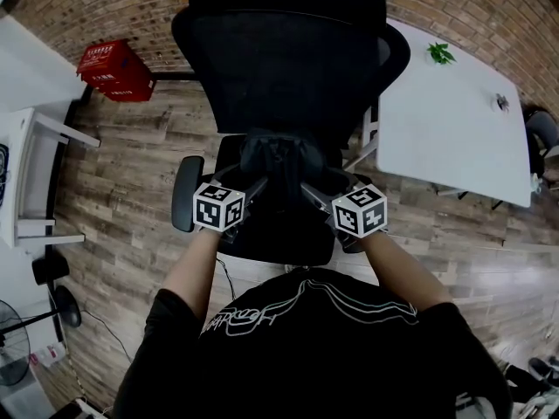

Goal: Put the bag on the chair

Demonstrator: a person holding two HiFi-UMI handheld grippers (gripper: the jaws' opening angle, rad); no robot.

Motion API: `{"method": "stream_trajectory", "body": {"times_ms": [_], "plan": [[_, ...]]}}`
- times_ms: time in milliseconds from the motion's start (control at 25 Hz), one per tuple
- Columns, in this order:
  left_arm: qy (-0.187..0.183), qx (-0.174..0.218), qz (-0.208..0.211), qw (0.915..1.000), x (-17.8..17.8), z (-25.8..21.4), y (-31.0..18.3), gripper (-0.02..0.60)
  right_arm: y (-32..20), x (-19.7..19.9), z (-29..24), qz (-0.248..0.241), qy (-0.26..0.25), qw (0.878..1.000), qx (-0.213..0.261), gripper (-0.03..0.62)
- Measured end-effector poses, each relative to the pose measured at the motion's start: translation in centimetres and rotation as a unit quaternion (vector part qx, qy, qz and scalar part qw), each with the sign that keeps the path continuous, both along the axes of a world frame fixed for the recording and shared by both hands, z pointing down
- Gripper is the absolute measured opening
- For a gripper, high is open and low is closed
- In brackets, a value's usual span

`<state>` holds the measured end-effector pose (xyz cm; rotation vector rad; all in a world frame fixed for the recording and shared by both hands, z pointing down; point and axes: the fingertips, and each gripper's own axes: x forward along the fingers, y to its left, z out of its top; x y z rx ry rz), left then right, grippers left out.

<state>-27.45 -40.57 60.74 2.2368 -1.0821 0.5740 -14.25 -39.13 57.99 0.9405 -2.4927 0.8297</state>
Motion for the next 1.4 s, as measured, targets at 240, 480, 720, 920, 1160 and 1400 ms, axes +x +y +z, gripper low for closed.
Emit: {"method": "stream_trajectory", "body": {"times_ms": [240, 480, 720, 920, 1160, 1400], "plan": [[-0.005, 0.03, -0.025, 0.9992, -1.3, -2.7, 1.2, 0.305, 1.3, 1.4, -2.0, -0.003, -0.007, 1.0, 0.023, 0.259], [0.0, 0.045, -0.03, 0.9985, -0.3, -6.9, 3.7, 0.299, 4.1, 2.5, -5.4, -0.029, -0.035, 0.998, 0.035, 0.239], [0.06, 0.047, -0.024, 0.9968, 4.0, -12.5, 8.7, 0.221, 7.3, 3.4, -10.7, -0.055, -0.093, 0.993, 0.05, 0.153], [0.11, 0.085, -0.007, 0.9903, 8.1, -18.7, 12.8, 0.149, 10.2, 4.3, -15.4, -0.083, -0.122, 0.986, 0.08, 0.032], [0.123, 0.133, 0.011, 0.9834, 12.1, -24.7, 16.7, 0.049, 14.1, 6.3, -19.8, -0.107, -0.156, 0.976, 0.11, -0.006], [0.139, 0.135, 0.011, 0.981, 14.3, -26.6, 19.6, 0.04, 16.0, 7.9, -22.9, -0.099, -0.181, 0.971, 0.12, -0.006]]}}
